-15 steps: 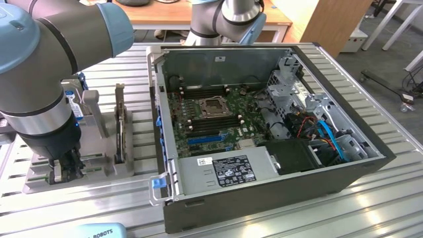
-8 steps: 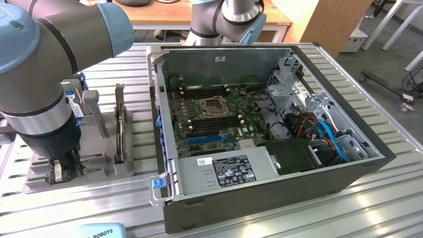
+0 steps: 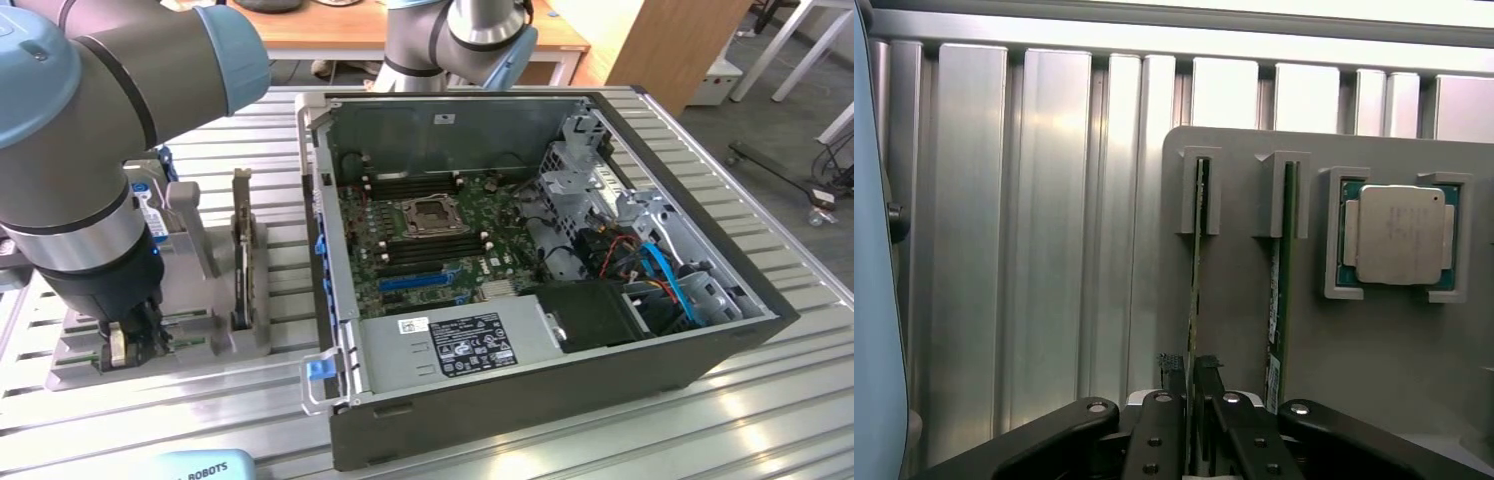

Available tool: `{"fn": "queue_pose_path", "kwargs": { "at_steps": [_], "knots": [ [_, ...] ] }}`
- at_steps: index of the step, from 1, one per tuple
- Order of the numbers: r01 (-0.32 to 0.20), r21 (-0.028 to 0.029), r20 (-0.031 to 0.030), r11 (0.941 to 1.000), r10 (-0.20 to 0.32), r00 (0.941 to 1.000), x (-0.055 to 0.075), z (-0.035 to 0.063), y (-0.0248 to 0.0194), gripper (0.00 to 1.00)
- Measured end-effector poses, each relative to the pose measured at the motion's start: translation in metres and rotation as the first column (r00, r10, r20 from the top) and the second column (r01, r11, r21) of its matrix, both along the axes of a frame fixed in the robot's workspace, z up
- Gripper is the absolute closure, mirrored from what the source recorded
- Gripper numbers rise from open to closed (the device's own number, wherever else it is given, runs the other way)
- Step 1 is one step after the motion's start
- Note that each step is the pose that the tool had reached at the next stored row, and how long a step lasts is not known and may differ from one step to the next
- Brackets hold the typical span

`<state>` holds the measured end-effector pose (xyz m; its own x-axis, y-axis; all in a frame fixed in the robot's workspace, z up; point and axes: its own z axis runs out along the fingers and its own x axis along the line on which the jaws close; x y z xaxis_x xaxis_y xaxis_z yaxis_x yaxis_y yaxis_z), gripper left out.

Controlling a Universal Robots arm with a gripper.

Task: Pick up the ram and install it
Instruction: 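Pick up the ram and move it above insertion slot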

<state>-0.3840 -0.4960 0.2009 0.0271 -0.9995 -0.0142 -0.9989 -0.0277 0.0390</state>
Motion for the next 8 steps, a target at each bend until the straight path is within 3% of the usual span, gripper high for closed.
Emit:
{"fn": "queue_pose_path", "kwargs": {
  "at_steps": [8],
  "knots": [
    [0.0,0.0,-0.0001,1.0,0.0,1.0,0.0,0.0,0.0,0.81]
  ]
}}
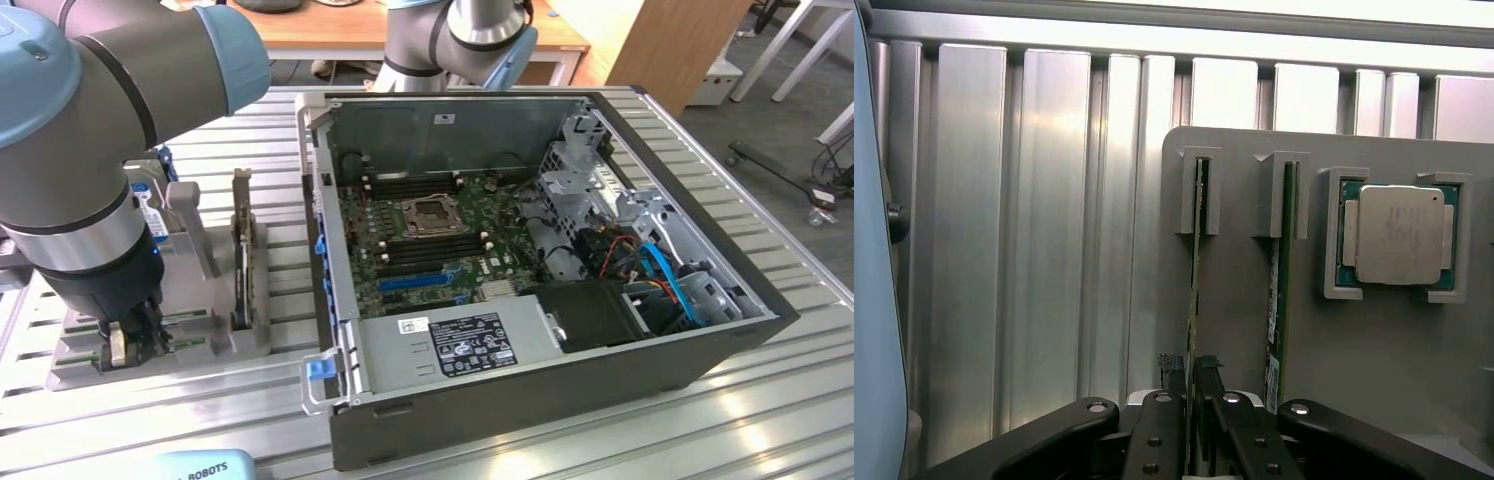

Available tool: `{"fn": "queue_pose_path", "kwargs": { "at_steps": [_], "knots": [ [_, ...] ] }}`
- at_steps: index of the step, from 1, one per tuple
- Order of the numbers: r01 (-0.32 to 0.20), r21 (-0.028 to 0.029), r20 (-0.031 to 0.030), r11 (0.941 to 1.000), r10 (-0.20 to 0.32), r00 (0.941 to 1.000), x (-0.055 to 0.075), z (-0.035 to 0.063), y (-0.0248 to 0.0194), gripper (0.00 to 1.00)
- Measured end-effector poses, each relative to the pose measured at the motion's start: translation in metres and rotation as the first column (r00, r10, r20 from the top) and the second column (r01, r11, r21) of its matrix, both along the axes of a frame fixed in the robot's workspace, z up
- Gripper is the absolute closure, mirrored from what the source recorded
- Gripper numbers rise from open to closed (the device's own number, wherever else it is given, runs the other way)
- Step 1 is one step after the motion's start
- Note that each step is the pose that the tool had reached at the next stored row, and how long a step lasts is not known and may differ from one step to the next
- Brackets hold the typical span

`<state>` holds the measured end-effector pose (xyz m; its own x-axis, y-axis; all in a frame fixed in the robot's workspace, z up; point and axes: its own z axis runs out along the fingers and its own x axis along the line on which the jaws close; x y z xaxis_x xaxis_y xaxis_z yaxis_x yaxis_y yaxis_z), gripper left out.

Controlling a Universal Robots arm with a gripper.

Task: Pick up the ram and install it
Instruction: 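Pick up the ram and move it above insertion slot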

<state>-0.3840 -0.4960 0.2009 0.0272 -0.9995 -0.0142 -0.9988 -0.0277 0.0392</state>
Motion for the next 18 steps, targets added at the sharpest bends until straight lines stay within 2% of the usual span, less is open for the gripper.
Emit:
{"fn": "queue_pose_path", "kwargs": {
  "at_steps": [6,8,18],
  "knots": [
    [0.0,0.0,0.0,1.0,0.0,1.0,0.0,0.0,0.0,0.81],
    [0.0,0.0001,0.0,1.0,0.0,1.0,0.0,0.0,0.0,0.88],
    [0.0,0.0,0.0,1.0,0.0,1.0,0.0,0.0,0.0,0.88]
  ]
}}
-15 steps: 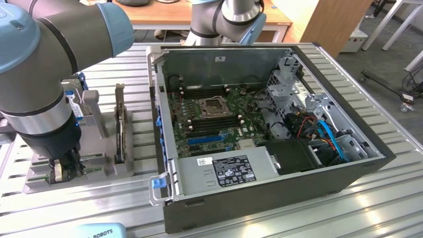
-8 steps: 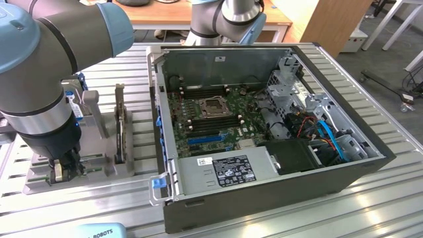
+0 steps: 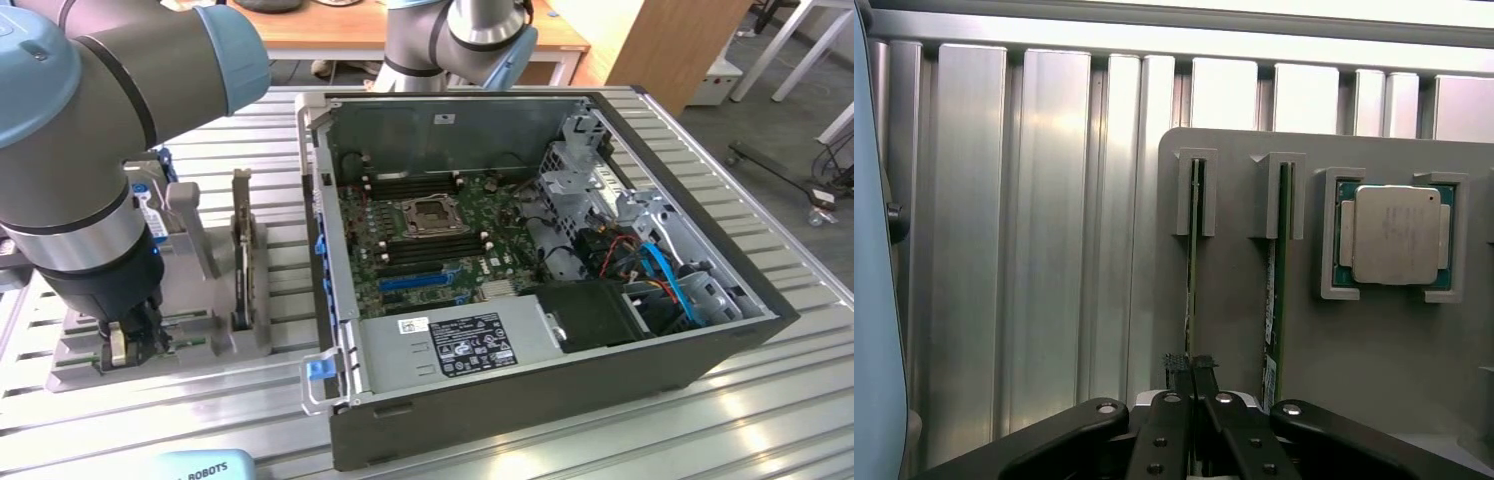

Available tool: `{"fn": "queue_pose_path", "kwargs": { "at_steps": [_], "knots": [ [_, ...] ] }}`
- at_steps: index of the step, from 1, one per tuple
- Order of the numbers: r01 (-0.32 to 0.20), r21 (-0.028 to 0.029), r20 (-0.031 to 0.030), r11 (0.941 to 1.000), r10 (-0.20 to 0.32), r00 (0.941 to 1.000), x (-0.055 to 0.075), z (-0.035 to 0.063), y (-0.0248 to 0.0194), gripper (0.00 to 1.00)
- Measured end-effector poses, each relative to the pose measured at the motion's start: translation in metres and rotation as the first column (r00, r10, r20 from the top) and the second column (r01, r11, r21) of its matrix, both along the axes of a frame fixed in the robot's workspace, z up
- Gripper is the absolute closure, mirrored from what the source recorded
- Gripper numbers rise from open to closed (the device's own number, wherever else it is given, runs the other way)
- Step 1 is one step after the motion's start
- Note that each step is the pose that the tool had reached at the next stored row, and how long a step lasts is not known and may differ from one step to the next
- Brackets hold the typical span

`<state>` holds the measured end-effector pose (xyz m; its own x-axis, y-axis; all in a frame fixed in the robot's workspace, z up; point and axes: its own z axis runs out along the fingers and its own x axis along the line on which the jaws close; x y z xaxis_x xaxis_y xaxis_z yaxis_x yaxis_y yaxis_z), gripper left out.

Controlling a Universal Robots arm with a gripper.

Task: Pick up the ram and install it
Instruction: 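Pick up the ram and move it above insertion slot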

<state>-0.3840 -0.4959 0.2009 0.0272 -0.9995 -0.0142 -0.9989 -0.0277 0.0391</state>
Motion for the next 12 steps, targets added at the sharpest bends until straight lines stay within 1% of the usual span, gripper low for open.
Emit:
{"fn": "queue_pose_path", "kwargs": {
  "at_steps": [8,12],
  "knots": [
    [0.0,0.0,0.0,1.0,0.0,1.0,0.0,0.0015,0.0,0.88],
    [0.0,0.0,0.0001,1.0,0.0,1.0,0.0,0.0114,0.0,0.88]
  ]
}}
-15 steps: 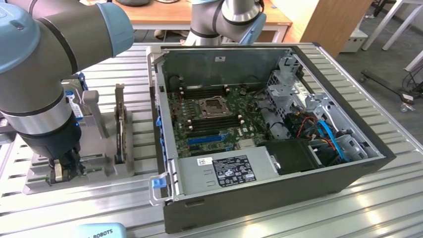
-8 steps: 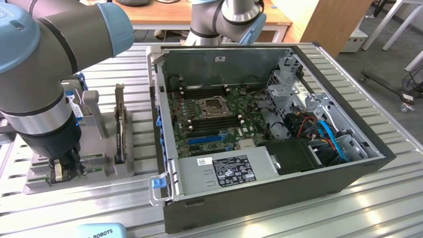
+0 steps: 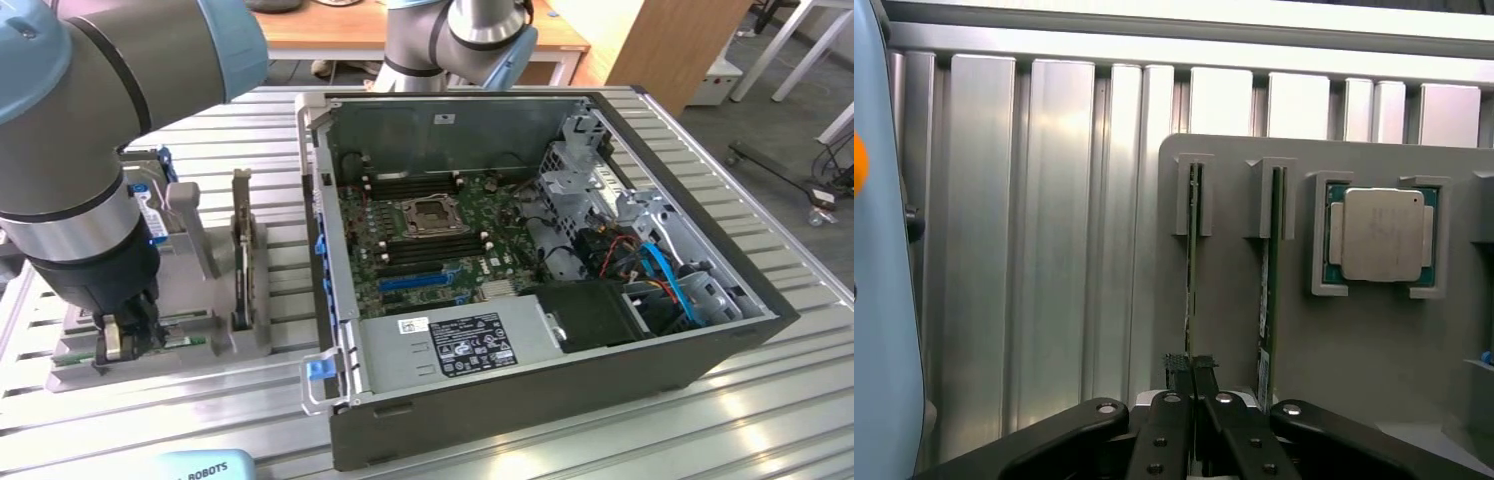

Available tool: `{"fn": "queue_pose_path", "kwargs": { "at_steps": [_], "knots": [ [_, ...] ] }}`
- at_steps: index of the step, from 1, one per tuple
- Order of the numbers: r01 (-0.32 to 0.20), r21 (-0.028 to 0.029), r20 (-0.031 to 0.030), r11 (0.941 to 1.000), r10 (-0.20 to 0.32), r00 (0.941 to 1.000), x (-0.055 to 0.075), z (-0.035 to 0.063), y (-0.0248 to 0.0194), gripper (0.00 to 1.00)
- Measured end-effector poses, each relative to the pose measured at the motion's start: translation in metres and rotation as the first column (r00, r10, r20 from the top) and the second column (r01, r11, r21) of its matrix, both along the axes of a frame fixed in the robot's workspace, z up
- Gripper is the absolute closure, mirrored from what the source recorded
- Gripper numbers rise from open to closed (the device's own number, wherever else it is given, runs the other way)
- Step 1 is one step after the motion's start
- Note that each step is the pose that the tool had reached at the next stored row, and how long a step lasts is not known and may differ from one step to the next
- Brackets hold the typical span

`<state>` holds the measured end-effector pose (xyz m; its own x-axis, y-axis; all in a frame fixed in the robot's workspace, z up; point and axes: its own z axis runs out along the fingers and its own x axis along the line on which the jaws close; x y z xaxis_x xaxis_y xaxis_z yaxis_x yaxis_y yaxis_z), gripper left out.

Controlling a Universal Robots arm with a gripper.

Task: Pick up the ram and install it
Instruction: 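Pick up the ram and move it above insertion slot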

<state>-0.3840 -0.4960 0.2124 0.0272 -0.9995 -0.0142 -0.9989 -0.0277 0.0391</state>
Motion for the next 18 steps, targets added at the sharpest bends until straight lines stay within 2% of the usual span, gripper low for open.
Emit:
{"fn": "queue_pose_path", "kwargs": {
  "at_steps": [8,18],
  "knots": [
    [0.0,0.0,-0.0001,1.0,0.0,1.0,0.0,0.0184,0.0,0.88],
    [0.0,0.0,0.0,1.0,0.0,1.0,0.0,0.0516,0.0,0.88]
  ]
}}
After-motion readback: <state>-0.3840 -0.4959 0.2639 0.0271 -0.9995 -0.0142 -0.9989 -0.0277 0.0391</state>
